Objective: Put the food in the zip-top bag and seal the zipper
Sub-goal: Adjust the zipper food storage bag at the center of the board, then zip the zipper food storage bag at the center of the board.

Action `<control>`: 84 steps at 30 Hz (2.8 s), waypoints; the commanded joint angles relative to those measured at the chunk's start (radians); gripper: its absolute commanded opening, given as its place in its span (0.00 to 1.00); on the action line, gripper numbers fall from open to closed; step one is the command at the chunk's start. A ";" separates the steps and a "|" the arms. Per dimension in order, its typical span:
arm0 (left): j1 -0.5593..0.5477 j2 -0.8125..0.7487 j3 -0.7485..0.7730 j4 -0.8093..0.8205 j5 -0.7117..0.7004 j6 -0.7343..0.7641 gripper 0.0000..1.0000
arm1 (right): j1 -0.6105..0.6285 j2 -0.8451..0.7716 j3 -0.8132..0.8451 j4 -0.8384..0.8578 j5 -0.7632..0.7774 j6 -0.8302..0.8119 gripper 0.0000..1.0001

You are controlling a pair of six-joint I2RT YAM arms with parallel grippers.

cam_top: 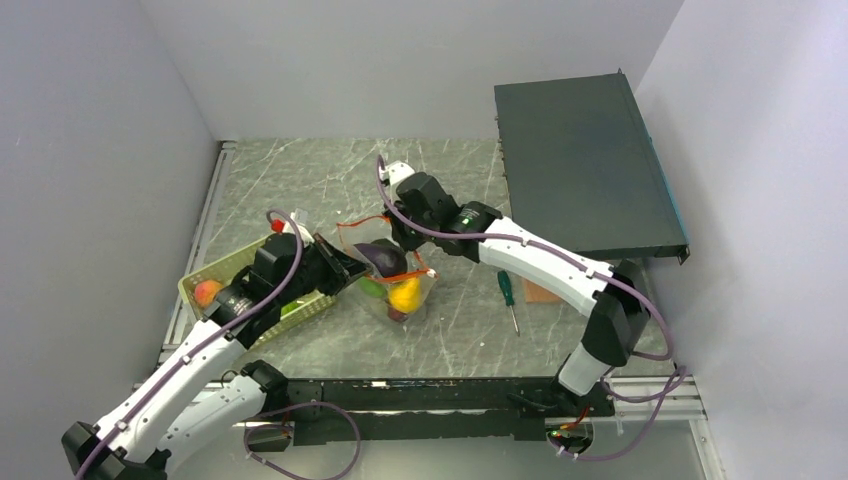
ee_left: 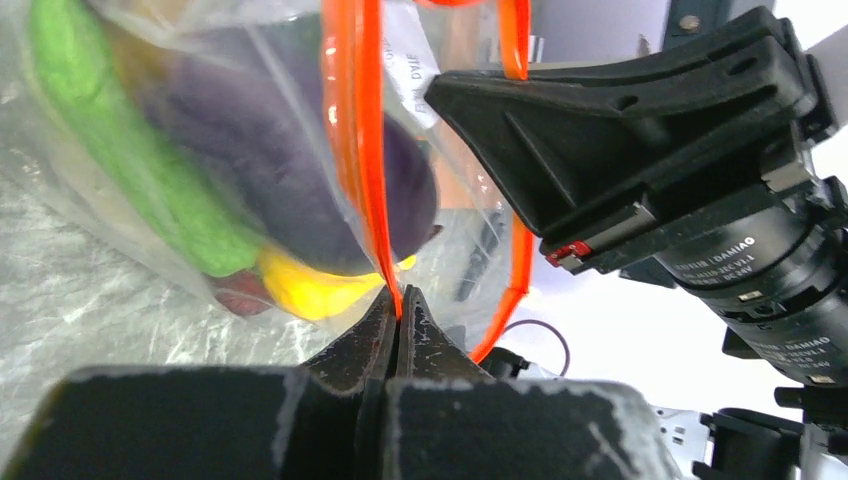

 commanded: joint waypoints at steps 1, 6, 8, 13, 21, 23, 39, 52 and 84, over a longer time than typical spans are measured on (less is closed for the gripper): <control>-0.002 0.002 0.172 -0.014 0.046 0.044 0.00 | 0.025 -0.071 0.131 -0.018 0.064 -0.055 0.00; -0.012 -0.027 0.217 0.010 0.086 0.007 0.00 | 0.028 -0.112 0.183 -0.065 -0.005 -0.048 0.00; -0.013 -0.050 0.170 0.014 0.045 -0.004 0.00 | 0.028 -0.119 0.135 -0.038 -0.055 -0.027 0.00; -0.012 -0.063 -0.041 0.067 -0.008 -0.061 0.00 | 0.026 -0.110 -0.022 0.066 -0.052 0.036 0.00; 0.018 0.038 0.021 0.132 0.116 0.025 0.00 | 0.027 -0.072 0.089 0.004 0.000 -0.042 0.00; 0.013 0.048 0.154 0.052 0.098 0.080 0.00 | 0.029 -0.090 0.130 -0.009 -0.012 -0.051 0.00; 0.013 -0.042 -0.053 0.073 0.056 -0.040 0.00 | 0.028 -0.127 -0.042 0.120 -0.200 0.058 0.00; 0.013 -0.037 0.041 0.030 0.040 -0.001 0.00 | 0.019 -0.286 -0.120 0.074 -0.295 -0.037 0.41; 0.013 -0.006 0.140 -0.059 0.028 0.119 0.00 | -0.005 -0.569 -0.567 0.397 -0.213 -0.288 0.05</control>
